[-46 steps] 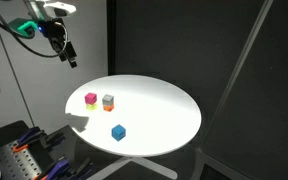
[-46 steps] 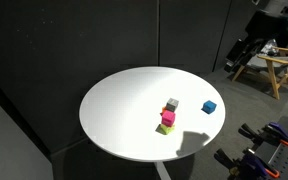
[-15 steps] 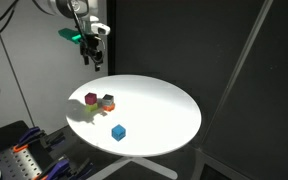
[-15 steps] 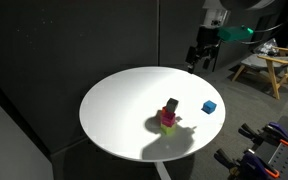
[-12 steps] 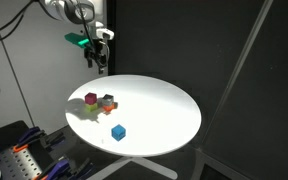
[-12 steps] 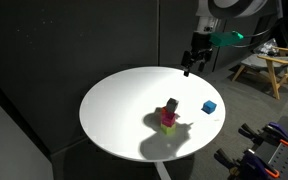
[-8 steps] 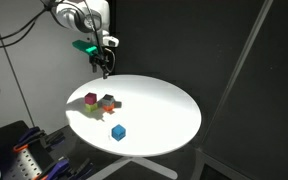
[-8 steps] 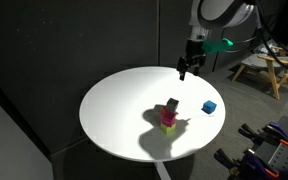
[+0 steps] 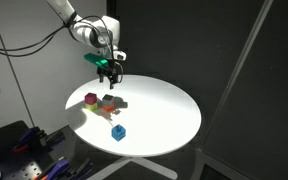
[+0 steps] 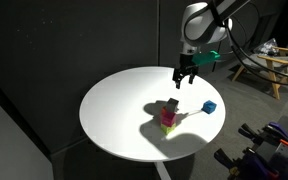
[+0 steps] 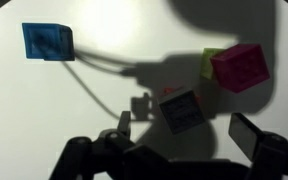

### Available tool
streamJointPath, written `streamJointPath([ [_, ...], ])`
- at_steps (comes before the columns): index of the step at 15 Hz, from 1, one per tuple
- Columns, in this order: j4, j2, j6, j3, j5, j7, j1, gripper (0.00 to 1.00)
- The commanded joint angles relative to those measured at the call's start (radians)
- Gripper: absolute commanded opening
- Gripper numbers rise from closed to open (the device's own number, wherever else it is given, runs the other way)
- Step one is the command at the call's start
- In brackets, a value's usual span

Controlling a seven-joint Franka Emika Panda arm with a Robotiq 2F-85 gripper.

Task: Pick up the gray block and put it on the pink block

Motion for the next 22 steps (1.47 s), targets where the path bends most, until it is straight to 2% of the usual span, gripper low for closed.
streamJointPath([
  [1,0.090,0.094,0.008,-0.019,-0.053,0.007,0.006,1.00],
  [9,0.119,0.184,0.099,-0.023,-0.165,-0.004,0.042,1.00],
  [22,0.102,0.182,0.100,-0.013,-0.143,-0.003,0.046,1.00],
])
